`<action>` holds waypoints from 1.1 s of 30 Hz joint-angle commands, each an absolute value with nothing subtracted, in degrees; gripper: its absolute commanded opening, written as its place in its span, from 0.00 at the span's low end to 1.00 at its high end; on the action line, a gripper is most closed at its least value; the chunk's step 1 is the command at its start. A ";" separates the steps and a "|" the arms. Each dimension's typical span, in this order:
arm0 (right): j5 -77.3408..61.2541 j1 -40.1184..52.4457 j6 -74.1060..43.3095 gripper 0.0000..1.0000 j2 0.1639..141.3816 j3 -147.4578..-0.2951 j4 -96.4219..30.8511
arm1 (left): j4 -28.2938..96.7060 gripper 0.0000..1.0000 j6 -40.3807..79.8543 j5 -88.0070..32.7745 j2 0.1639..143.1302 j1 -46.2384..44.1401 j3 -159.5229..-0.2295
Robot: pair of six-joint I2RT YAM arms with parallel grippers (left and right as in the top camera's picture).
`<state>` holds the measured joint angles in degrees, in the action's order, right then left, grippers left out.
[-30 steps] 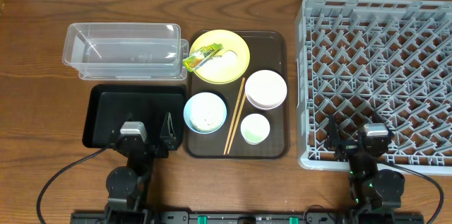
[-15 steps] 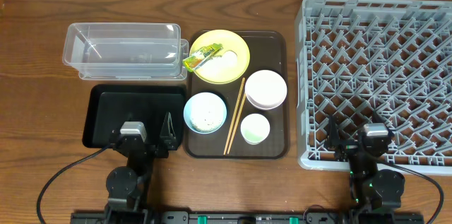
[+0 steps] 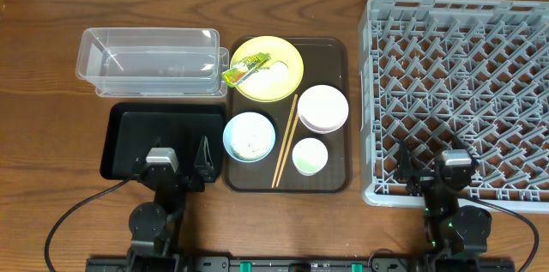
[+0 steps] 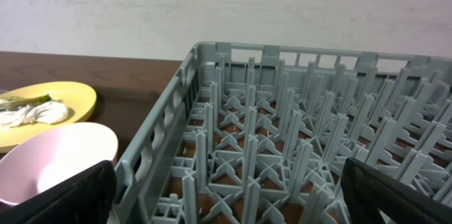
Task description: Sort waste into correct bins and load items into the dishwasher rack
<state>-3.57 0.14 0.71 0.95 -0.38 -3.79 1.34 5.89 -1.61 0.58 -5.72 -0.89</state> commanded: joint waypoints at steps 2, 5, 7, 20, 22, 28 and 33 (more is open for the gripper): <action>-4.51 1.19 1.34 0.99 0.75 -0.32 -3.92 | 4.03 0.98 4.97 -0.89 0.40 -5.48 -0.23; -4.58 1.19 1.30 0.99 0.75 -0.32 -3.95 | 4.03 0.98 4.97 -0.91 0.40 -5.48 -0.23; -4.54 1.19 0.01 0.99 0.75 -0.32 -3.97 | 3.97 0.98 4.99 -1.10 0.49 -5.48 -0.23; -2.98 1.15 -3.79 0.99 3.36 -5.21 -8.38 | 10.76 0.98 9.76 -1.61 8.91 -5.48 -9.93; -2.79 1.15 -3.79 0.99 5.80 -8.08 -10.31 | 12.69 0.98 9.74 -1.58 12.82 -5.48 -13.89; -0.86 1.15 -3.77 0.99 17.82 -18.55 -15.81 | 20.82 0.98 9.72 -1.61 29.63 -5.48 -27.77; -0.47 1.15 -3.77 0.99 29.32 -27.35 -22.63 | 32.16 0.98 9.69 -6.15 44.49 -5.48 -40.91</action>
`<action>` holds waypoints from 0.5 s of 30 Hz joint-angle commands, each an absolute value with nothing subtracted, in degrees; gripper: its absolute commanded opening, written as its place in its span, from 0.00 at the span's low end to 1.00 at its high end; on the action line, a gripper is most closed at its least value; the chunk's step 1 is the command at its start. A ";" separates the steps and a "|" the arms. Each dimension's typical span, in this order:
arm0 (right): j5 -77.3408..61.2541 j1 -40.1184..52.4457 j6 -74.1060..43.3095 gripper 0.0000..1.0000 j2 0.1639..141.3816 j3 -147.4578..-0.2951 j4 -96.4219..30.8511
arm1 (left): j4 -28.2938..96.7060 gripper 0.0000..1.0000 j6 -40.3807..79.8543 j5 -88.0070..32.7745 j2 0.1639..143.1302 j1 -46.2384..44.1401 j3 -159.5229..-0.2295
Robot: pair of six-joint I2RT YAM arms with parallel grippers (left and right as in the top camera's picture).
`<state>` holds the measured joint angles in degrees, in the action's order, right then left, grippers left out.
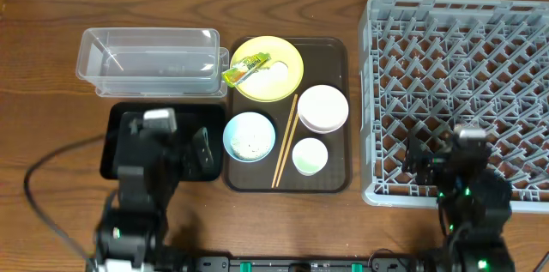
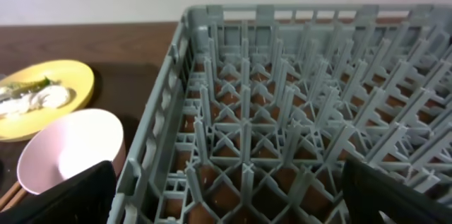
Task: Sort waste into correct bins and load items into the dishwasher rack
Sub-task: 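Reach the left gripper to the white tissue on the yellow plate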
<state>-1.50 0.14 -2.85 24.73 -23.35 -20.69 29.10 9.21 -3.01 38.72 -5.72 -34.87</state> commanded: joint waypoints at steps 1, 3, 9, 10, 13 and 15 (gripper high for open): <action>-0.43 1.15 -3.79 0.99 31.70 -29.28 -24.73 | 35.09 0.98 9.69 -7.14 47.46 -5.48 -43.79; -0.43 1.15 -3.77 0.99 35.83 -32.62 -28.38 | 40.45 0.97 9.69 -7.29 52.14 -5.48 -48.36; -2.22 1.15 -3.84 0.99 43.88 -37.87 -31.09 | 47.53 0.98 10.24 -8.62 60.75 -5.48 -54.85; -2.42 1.15 -3.81 0.99 44.21 -37.87 -30.79 | 47.24 0.98 10.22 -9.28 61.10 -5.48 -54.85; -2.42 1.15 -3.81 0.99 44.25 -37.85 -30.61 | 44.82 0.98 10.20 -10.13 61.34 -5.48 -54.83; -2.42 1.15 -3.81 0.99 44.25 -37.85 -30.59 | 41.89 0.98 10.02 -10.87 61.36 -5.48 -54.85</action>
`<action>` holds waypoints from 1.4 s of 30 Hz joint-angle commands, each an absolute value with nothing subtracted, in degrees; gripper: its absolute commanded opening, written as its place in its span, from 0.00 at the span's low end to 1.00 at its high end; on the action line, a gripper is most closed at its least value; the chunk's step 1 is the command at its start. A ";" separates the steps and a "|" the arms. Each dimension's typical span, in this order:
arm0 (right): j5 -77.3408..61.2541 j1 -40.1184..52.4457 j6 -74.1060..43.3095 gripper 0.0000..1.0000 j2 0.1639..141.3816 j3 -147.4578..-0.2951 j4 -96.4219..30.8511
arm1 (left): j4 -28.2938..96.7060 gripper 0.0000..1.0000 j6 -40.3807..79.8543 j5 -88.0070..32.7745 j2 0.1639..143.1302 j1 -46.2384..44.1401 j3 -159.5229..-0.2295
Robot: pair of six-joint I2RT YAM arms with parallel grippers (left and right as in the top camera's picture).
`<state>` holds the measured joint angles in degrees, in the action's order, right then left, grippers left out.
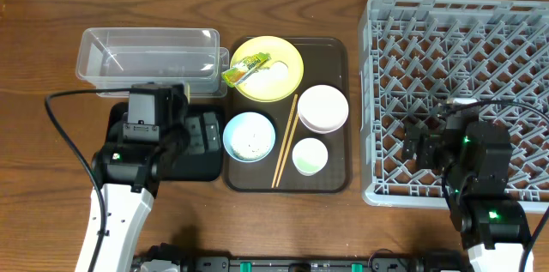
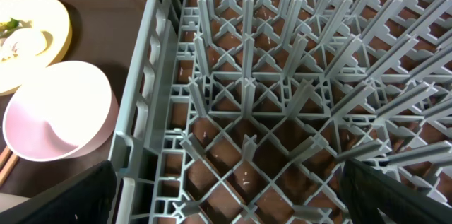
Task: Sort waste into correct bins and load items into the dishwasher rack
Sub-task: 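Reach the left gripper to the white tissue on the yellow plate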
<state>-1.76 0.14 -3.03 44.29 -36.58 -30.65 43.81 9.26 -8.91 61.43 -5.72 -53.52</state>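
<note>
A brown tray [image 1: 337,47] holds a yellow plate [image 1: 287,76] with a green wrapper [image 1: 243,69] and a white tissue, a pink bowl [image 1: 322,107], a blue bowl [image 1: 250,136], a green cup [image 1: 310,155] and chopsticks [image 1: 285,141]. The grey dishwasher rack [image 1: 455,66] stands on the right. My right gripper [image 2: 226,197] hangs open over the rack's front left cells [image 2: 244,146], holding nothing; the pink bowl [image 2: 60,121] lies to its left. My left gripper [image 1: 202,132] is above the black bin's right end, beside the blue bowl, and looks open and empty.
A clear plastic bin [image 1: 150,62] sits at the back left, and a black bin [image 1: 129,162] lies in front of it. The rack's upright tines [image 2: 282,54] stand close under the right gripper. Brown table surrounds everything.
Both arms have risen and reached farther over the table. The left gripper now sits by the blue bowl. The right wrist camera now looks steeply down into the rack.
Both arms were folded low at the table's front edge with grippers open. Then each was lifted slightly, left over the black bin, right at the rack's front. Now both are extended further; no object has moved.
</note>
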 commanded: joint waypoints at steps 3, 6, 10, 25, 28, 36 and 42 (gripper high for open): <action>-2.42 1.15 -3.81 0.99 44.25 -37.85 -30.24 | 36.16 0.96 7.07 -13.52 61.63 -6.15 -54.92; -2.42 1.15 -3.81 0.99 44.25 -37.85 -30.24 | 31.29 0.95 3.88 -12.97 63.53 -7.94 -55.81; -2.42 1.15 -3.81 0.99 44.25 -37.85 -30.24 | 27.94 0.95 -0.97 -12.40 69.19 -10.63 -59.55; -2.39 1.15 -3.81 0.99 44.27 -37.82 -30.24 | 7.01 0.92 -10.46 -12.49 93.73 -19.05 -65.82; -2.39 1.15 -3.79 0.99 44.27 -37.82 -30.26 | 5.50 0.92 -10.46 -12.88 97.56 -20.38 -65.82; -2.42 1.15 -3.81 0.99 44.27 -37.82 -30.52 | 4.56 0.92 -10.48 -12.86 104.29 -21.45 -65.82; -2.42 1.15 -3.81 0.99 44.27 -37.82 -30.68 | 2.63 0.89 -10.48 -12.84 107.02 -21.45 -65.82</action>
